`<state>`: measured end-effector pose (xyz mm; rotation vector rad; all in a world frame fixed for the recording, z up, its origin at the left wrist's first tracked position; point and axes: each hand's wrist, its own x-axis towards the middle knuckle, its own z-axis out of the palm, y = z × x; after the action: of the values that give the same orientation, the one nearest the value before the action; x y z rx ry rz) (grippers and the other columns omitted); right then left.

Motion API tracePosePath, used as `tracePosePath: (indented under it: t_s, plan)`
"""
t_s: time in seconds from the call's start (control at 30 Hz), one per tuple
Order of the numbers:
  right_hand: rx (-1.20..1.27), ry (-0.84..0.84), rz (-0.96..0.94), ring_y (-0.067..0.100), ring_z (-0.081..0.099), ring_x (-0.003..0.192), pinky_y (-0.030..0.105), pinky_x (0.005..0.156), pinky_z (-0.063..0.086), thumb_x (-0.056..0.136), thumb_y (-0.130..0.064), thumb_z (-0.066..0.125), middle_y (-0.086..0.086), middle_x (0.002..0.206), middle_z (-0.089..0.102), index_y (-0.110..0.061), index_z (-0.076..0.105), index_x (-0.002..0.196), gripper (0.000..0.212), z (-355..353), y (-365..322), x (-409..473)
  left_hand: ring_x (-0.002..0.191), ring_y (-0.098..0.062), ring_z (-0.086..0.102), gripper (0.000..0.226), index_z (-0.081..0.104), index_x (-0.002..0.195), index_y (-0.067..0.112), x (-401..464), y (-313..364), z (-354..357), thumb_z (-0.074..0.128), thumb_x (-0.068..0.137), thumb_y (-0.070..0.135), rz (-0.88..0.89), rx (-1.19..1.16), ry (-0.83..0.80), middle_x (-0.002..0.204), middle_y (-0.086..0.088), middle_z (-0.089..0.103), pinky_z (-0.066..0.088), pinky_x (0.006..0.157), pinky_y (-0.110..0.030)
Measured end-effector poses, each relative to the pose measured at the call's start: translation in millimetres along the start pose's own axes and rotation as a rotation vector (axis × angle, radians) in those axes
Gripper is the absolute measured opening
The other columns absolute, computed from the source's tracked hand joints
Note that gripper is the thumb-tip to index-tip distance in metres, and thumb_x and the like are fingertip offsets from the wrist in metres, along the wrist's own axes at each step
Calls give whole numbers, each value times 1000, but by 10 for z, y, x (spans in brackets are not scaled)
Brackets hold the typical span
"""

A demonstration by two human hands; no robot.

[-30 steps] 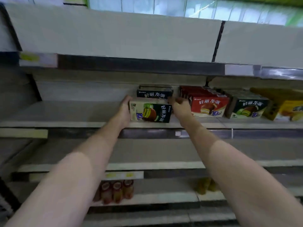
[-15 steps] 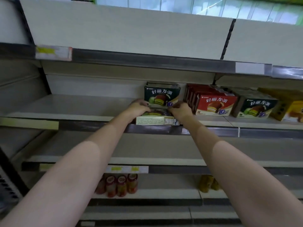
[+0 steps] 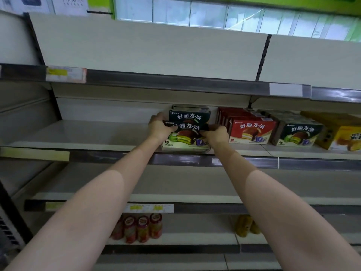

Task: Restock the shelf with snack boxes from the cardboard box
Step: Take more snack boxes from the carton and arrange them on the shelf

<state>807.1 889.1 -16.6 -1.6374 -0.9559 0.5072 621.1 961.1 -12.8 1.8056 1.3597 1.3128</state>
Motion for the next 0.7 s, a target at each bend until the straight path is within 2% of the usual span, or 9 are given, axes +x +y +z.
tracePosePath:
  t_s: [0.13,0.23,0.33,0.43,0.53,0.6,0.7]
  plan:
    - [61,89,-78,26,65,103,35,90,54,83,-3,74,12,112,70,-7,64,119,37,-53,-66,-6,101,-25,63,50,55,101,20,-20,32,65,89,66,7,43,-162,66,112,-10,62,54,89,-38]
    - [32,101,-60,28,64,105,35,90,53,82,-1,74,12,115,67,-6,55,122,44,-47,-12,69,100,-19,60,54,56,112,11,-73,18,144,86,69,3,120,-166,35,105,-1,61,51,88,-33]
    - [-11,57,0,27,61,107,35,93,50,81,-4,76,11,117,65,-7,53,123,48,-24,95,148,96,-21,61,66,48,122,3,-75,-84,178,87,69,3,-6,-231,-23,107,-7,63,51,82,-31]
    - [-120,31,3,29,61,109,35,93,48,86,-13,73,11,116,66,-9,57,121,39,3,181,202,95,-24,62,59,55,114,1,-29,-213,194,90,69,19,-69,7,-128,110,-13,67,50,76,-29]
    - [-155,61,-30,30,63,106,32,86,48,87,-15,71,11,111,68,-7,60,115,31,47,224,250,108,-30,62,65,55,121,5,89,-210,230,89,71,31,-32,202,-188,118,-11,66,51,86,-33]
    - [-215,74,-44,33,62,108,33,86,49,87,-14,70,14,115,67,-6,57,119,35,68,225,284,112,-32,61,71,53,126,7,168,-171,259,88,71,35,-20,303,-193,124,-13,65,49,87,-34]
    - [-281,53,-36,33,59,114,35,95,47,87,-16,73,16,123,62,-4,51,126,46,81,185,360,114,-36,59,71,51,129,7,245,-163,338,86,74,35,-29,359,-180,127,-18,61,46,89,-37]
